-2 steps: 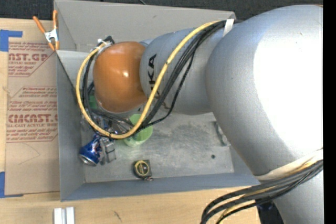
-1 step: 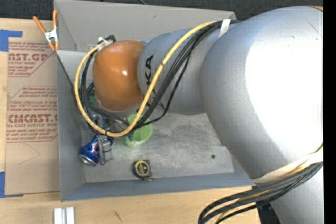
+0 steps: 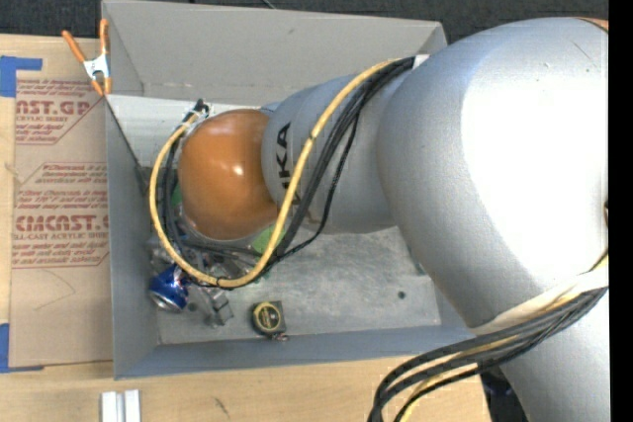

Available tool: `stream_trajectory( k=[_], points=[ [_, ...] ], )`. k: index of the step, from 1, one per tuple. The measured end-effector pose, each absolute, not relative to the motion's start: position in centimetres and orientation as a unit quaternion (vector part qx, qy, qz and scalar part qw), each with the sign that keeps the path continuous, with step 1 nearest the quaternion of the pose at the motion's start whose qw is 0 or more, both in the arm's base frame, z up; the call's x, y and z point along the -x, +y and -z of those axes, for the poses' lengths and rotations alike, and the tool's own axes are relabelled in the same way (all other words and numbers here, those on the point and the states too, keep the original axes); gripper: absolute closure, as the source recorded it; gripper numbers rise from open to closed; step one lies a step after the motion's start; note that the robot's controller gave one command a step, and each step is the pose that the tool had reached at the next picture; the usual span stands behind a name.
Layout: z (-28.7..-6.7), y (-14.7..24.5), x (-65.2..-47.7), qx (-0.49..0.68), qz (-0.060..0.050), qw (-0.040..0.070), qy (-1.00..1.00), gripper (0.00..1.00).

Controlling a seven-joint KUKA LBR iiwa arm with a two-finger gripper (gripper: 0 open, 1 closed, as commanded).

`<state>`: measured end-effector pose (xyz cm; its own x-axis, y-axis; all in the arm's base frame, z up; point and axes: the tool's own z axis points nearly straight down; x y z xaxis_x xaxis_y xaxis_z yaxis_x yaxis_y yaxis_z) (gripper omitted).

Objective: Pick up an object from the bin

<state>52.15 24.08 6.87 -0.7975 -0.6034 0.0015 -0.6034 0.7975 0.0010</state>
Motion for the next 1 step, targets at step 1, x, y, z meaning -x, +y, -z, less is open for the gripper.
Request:
stream_trajectory(
  k=[1],
  points=[
    [-6.85,24.20,-52.13,-0.318,0.001,0.000,-0.948,0.00]
  ],
)
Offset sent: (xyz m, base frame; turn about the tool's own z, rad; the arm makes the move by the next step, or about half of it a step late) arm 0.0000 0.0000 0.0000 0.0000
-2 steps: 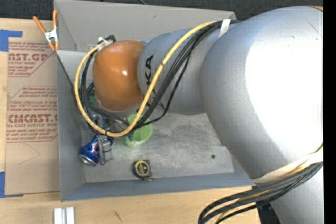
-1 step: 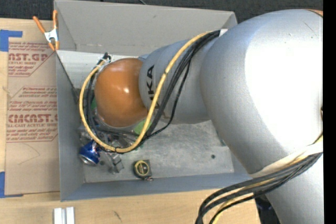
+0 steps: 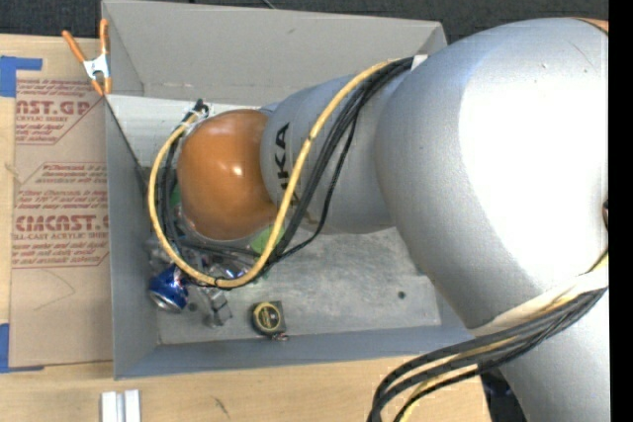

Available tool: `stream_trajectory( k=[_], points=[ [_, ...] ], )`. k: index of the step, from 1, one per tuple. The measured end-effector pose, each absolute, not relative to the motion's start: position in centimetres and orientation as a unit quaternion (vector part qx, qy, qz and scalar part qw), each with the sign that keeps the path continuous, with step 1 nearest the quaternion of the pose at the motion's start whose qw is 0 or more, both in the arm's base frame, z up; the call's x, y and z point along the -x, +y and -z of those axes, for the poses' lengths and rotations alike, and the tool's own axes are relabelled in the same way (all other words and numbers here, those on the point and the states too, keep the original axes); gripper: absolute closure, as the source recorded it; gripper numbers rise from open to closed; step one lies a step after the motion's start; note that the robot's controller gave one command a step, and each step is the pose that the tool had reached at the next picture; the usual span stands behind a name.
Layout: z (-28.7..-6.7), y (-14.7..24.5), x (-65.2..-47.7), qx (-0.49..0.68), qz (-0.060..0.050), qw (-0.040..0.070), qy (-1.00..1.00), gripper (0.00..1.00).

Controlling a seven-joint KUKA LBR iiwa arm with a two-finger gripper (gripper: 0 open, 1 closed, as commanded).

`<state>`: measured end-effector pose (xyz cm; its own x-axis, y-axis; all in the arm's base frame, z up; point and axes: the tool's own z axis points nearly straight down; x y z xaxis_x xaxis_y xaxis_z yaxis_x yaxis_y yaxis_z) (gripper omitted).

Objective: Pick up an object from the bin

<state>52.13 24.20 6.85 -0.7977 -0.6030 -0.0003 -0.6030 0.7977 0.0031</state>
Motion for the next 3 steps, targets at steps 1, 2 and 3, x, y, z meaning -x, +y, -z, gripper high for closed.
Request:
stream_trajectory(
  k=[1,2,3],
  points=[
    [-7.0,24.2,-52.2,-0.318,0.001,-0.001,-0.948,1.00],
    [-7.5,24.3,-52.3,-0.317,0.001,-0.001,-0.948,1.00],
    [-13.5,24.4,-52.4,-0.317,0.001,-0.004,-0.948,1.00]
  ],
)
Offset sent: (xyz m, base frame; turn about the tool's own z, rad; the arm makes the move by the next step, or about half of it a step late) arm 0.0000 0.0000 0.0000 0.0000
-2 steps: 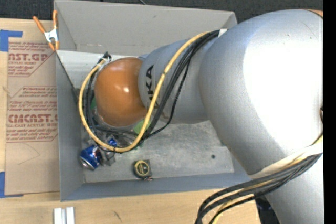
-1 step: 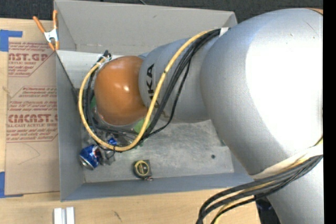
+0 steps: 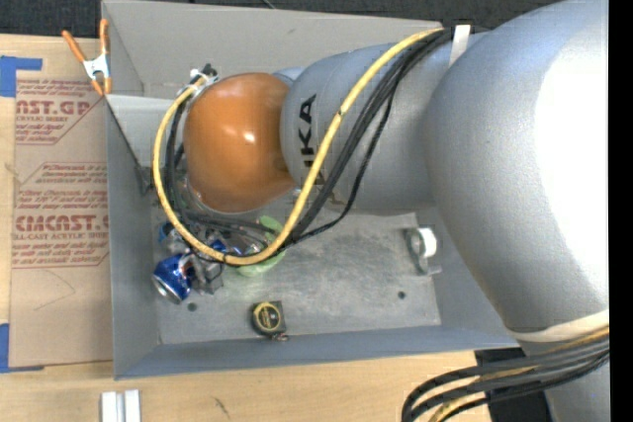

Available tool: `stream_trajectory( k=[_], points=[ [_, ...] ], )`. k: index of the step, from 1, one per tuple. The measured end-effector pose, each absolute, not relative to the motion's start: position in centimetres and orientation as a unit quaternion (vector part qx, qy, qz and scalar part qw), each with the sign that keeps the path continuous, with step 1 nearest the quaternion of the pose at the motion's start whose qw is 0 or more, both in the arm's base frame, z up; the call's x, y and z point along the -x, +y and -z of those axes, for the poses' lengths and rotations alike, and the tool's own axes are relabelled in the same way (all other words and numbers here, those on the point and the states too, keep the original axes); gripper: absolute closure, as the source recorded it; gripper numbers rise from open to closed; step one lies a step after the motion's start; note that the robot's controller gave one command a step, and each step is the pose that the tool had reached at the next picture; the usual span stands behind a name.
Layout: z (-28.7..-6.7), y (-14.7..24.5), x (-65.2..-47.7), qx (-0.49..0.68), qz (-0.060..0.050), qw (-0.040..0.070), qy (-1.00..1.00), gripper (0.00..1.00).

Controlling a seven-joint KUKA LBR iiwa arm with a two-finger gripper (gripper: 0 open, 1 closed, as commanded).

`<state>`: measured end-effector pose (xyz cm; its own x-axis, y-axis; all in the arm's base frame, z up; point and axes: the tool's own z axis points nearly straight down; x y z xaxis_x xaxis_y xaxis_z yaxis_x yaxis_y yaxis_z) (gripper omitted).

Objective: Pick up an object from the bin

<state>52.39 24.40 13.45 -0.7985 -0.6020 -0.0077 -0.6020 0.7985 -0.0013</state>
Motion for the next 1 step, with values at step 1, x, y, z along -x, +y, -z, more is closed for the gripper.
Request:
stream_trajectory(
  k=[1],
  points=[
    [-19.36,24.59,-52.56,0.317,-0.001,0.005,0.948,1.00]
  ],
)
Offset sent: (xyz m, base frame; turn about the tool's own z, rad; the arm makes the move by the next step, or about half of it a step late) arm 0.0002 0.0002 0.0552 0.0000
